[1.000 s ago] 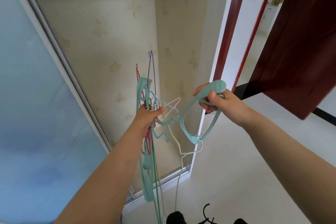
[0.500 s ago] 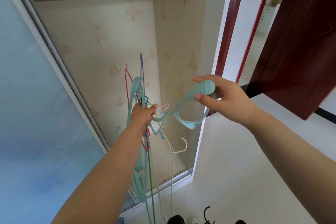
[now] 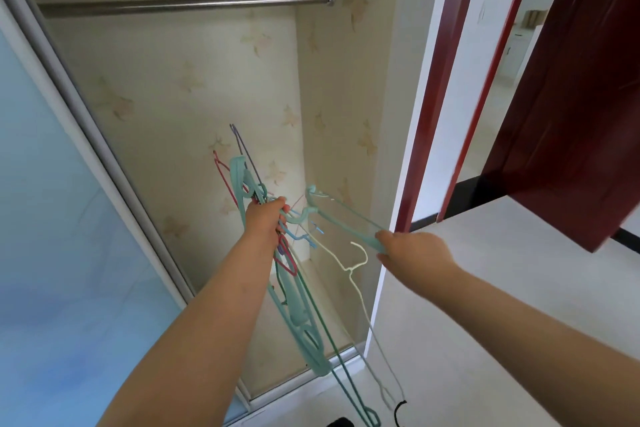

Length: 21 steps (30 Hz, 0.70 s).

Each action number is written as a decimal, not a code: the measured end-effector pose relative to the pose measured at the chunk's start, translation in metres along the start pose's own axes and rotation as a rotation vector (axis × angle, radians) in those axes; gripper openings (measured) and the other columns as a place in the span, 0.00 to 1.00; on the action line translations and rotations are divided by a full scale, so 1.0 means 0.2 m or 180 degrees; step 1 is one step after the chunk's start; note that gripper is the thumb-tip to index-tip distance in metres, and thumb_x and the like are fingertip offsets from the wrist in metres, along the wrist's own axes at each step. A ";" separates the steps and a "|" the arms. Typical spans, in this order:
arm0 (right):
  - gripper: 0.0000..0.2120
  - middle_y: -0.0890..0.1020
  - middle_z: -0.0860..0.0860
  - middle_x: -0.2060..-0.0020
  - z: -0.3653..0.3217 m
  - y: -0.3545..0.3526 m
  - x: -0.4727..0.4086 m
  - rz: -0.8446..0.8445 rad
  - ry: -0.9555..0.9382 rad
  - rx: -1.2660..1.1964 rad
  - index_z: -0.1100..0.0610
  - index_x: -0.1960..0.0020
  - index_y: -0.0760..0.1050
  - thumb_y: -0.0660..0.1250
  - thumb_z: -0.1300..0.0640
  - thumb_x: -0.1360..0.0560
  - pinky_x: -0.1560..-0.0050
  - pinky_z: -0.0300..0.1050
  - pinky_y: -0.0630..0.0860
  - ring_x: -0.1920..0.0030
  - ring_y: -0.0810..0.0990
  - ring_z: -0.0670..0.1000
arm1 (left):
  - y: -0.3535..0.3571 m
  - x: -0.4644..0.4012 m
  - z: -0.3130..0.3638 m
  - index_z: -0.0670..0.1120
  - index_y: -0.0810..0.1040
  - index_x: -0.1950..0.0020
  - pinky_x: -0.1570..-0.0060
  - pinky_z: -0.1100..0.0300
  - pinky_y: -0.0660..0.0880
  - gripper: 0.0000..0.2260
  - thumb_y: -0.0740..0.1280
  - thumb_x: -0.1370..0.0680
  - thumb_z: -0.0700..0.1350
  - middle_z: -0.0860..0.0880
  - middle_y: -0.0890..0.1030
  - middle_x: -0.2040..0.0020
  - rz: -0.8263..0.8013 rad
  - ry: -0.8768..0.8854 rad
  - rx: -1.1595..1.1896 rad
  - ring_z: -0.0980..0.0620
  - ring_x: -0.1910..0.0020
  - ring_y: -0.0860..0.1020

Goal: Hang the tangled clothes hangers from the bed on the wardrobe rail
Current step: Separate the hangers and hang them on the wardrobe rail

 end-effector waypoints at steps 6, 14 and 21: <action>0.35 0.74 0.48 0.77 0.04 0.22 -0.02 0.0782 -0.0167 -0.0201 0.54 0.40 0.80 0.84 0.56 0.46 0.83 0.34 0.56 0.85 0.60 0.51 | 0.08 -0.04 -0.02 0.41 0.69 0.64 0.82 0.71 0.59 0.11 0.59 0.22 0.35 0.50 0.68 0.83 0.0168 -0.0507 0.0315 0.59 0.87 0.62; 0.22 0.82 0.49 0.48 0.10 0.28 -0.11 0.0513 -0.0019 -0.0866 0.46 0.24 0.57 0.52 0.47 0.18 0.60 0.47 0.78 0.60 0.82 0.57 | 0.12 -0.11 0.04 0.41 0.69 0.58 0.80 0.68 0.60 0.06 0.63 0.23 0.34 0.45 0.76 0.68 0.0208 0.0198 0.0029 0.57 0.84 0.65; 0.21 0.82 0.48 0.48 0.12 0.27 -0.22 0.0273 0.0110 -0.1322 0.42 0.26 0.58 0.54 0.45 0.19 0.55 0.47 0.79 0.56 0.82 0.54 | 0.11 -0.17 0.18 0.45 0.73 0.51 0.75 0.63 0.65 0.10 0.66 0.21 0.51 0.48 0.78 0.66 0.0188 0.0519 -0.0462 0.56 0.79 0.68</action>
Point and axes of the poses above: each hand's wrist, its own x-axis away from the middle knuckle, its own y-axis out of the palm, z = x × y, the point moved 5 cm from there along -x, towards the middle knuckle
